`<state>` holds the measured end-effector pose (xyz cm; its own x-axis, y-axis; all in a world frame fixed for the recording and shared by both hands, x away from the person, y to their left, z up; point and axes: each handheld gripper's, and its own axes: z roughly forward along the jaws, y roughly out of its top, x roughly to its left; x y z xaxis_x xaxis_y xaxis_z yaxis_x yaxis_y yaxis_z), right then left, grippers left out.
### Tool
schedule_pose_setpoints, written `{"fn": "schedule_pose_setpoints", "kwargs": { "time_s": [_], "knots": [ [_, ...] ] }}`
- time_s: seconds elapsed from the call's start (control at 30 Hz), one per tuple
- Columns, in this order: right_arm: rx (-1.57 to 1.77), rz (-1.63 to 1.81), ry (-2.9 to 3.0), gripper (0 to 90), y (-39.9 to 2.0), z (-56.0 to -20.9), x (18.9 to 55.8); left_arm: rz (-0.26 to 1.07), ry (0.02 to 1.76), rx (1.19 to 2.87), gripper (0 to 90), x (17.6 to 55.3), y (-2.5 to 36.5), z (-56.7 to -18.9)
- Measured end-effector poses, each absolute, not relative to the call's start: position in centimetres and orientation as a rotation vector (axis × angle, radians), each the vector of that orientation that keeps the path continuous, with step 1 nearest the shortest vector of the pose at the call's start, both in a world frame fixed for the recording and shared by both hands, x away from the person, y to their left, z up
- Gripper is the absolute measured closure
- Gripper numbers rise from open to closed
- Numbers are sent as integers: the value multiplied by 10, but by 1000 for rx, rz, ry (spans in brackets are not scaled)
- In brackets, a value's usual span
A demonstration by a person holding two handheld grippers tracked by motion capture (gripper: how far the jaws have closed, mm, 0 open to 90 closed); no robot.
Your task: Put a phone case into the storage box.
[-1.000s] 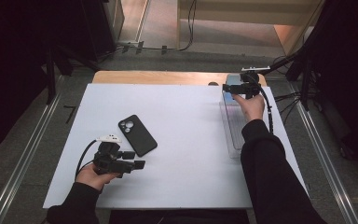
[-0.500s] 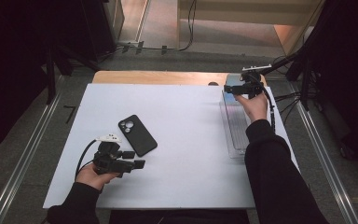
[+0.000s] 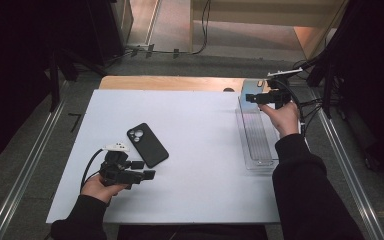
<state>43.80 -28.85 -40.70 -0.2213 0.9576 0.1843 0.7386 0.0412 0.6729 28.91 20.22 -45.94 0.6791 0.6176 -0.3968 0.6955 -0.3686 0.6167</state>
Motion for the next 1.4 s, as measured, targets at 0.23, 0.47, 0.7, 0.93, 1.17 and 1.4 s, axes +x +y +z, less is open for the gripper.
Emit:
{"fn": "schedule_pose_setpoints", "kwargs": {
  "time_s": [0.23, 0.47, 0.7, 0.93, 1.17, 1.4],
  "knots": [
    [1700, 1085, 2063, 0, -284, -399, 406, -117, 1010, 2092, 322, 290, 203, -457],
    [1599, 1165, 2178, 0, -272, -402, 376, -118, 1012, 2089, 321, 291, 204, -456],
    [1513, 1181, 2249, 0, -261, -402, 352, -118, 1002, 2096, 320, 293, 203, -454],
    [1449, 1217, 2299, 0, -253, -402, 330, -130, 994, 2089, 296, 296, 203, -452],
    [1376, 1205, 2369, 69, -245, -408, 307, -136, 979, 2093, 296, 298, 200, -451],
    [1322, 1214, 2458, 145, -240, -420, 285, -145, 967, 2087, 296, 299, 198, -450]
  ]
}}
